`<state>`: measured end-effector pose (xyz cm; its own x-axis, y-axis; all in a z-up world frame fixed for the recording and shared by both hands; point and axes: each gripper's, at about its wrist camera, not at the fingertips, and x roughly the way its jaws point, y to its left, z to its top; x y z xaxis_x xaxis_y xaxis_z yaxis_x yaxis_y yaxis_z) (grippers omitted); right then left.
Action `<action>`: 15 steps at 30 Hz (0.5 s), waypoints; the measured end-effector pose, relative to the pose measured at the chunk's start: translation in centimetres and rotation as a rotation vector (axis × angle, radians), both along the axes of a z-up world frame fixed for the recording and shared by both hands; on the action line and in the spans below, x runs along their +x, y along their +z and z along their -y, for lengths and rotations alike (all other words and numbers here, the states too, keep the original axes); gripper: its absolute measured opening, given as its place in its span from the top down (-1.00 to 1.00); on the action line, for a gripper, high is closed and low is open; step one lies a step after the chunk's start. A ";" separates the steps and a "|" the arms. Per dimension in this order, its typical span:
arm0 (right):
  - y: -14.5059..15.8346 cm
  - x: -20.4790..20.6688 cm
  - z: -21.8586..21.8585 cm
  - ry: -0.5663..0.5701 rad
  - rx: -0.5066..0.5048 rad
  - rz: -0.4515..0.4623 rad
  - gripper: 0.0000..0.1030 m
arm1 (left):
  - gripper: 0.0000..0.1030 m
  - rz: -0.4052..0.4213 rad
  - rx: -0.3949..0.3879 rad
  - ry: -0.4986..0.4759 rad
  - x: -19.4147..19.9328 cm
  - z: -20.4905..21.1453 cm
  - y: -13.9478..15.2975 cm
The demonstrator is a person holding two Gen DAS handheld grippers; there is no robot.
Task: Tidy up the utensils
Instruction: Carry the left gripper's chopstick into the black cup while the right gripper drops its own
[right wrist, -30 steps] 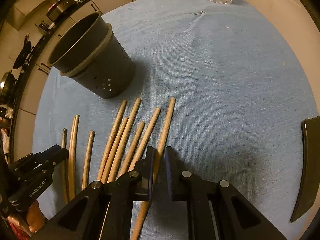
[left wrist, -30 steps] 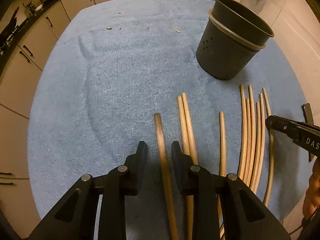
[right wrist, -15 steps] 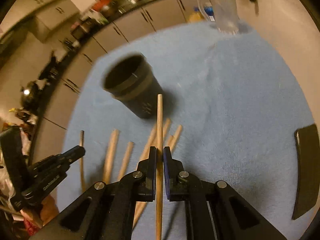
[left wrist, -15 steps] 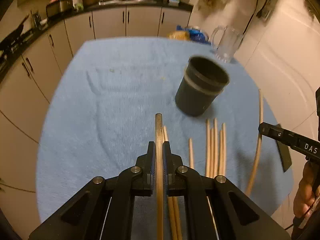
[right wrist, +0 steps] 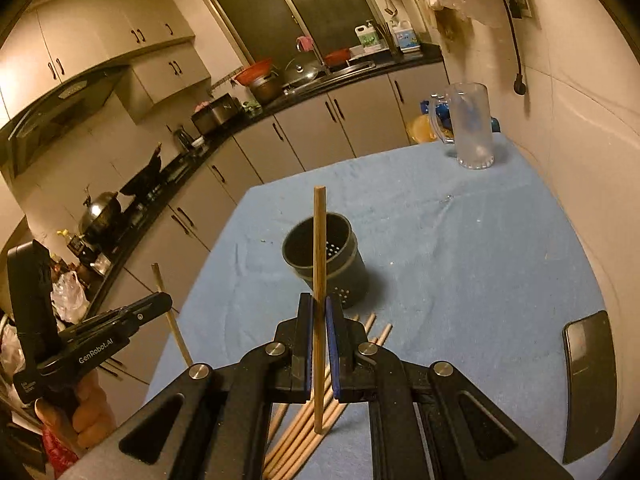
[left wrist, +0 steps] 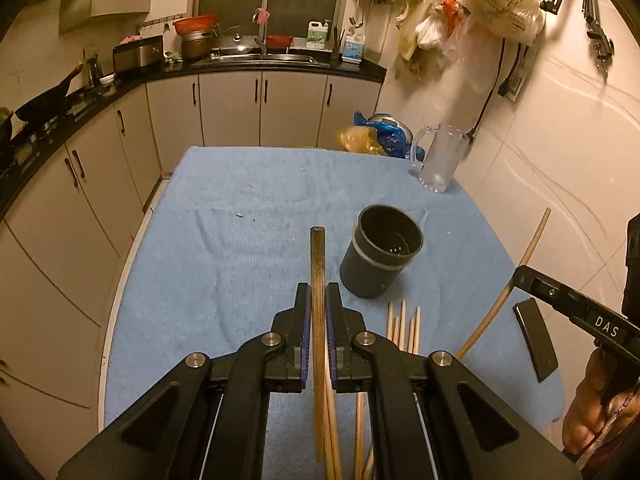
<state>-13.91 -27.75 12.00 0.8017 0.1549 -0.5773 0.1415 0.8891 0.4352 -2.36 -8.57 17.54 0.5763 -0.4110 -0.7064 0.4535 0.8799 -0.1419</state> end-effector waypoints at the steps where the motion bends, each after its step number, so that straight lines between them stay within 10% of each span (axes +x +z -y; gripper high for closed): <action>1: 0.2 -0.1 0.0 -0.001 0.001 0.007 0.87 | 0.87 0.007 -0.003 0.002 0.0 0.0 0.4; 15: 3.8 0.1 2.3 -0.027 0.055 0.105 0.87 | 0.87 0.092 -0.031 -0.006 1.6 1.8 5.2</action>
